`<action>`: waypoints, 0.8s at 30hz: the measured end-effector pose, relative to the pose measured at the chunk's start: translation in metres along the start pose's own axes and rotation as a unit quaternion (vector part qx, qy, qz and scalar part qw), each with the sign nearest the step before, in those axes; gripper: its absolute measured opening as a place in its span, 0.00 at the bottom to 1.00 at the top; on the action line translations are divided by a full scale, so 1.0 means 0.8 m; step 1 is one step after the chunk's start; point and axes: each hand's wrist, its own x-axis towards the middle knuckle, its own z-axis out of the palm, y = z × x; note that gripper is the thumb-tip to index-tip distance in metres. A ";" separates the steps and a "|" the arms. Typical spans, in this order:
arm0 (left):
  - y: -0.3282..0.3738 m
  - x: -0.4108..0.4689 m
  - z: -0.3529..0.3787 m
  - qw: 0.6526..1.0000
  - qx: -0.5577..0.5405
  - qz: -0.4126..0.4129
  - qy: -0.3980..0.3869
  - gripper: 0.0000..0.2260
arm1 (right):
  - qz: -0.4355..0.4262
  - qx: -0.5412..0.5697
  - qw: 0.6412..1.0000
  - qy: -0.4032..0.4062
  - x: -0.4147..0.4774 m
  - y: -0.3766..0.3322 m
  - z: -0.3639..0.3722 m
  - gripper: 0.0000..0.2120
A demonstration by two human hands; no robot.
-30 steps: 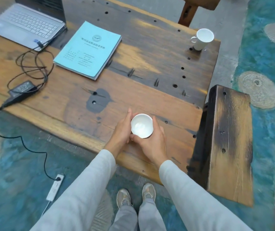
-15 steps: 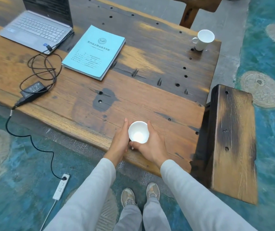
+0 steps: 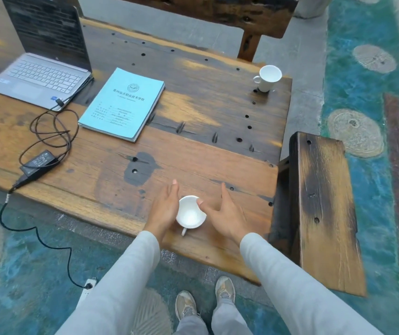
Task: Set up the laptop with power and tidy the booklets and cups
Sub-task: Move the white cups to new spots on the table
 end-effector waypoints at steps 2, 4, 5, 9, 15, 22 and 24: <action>0.023 0.008 0.000 1.000 0.012 0.017 0.015 0.33 | -0.002 -0.017 1.000 0.012 0.011 0.000 -0.028 0.50; 0.048 0.016 0.003 0.999 0.016 0.034 0.021 0.33 | -0.007 -0.043 0.999 0.028 0.026 -0.001 -0.060 0.46; 0.061 0.020 0.006 0.999 0.022 0.047 0.016 0.32 | -0.011 -0.060 0.997 0.038 0.034 -0.001 -0.076 0.45; 0.116 0.042 0.031 0.993 0.072 0.091 -0.023 0.33 | -0.029 -0.118 0.989 0.080 0.073 -0.003 -0.140 0.46; 0.189 0.118 0.107 0.932 0.331 0.148 -0.016 0.34 | -0.033 -0.190 0.974 0.115 0.169 0.005 -0.224 0.48; 0.272 0.243 0.207 0.919 0.373 0.123 -0.032 0.36 | -0.036 -0.215 0.971 0.095 0.316 0.020 -0.315 0.47; 0.298 0.276 0.232 0.935 0.337 0.103 -0.036 0.36 | -0.041 -0.188 0.979 0.072 0.359 0.019 -0.336 0.48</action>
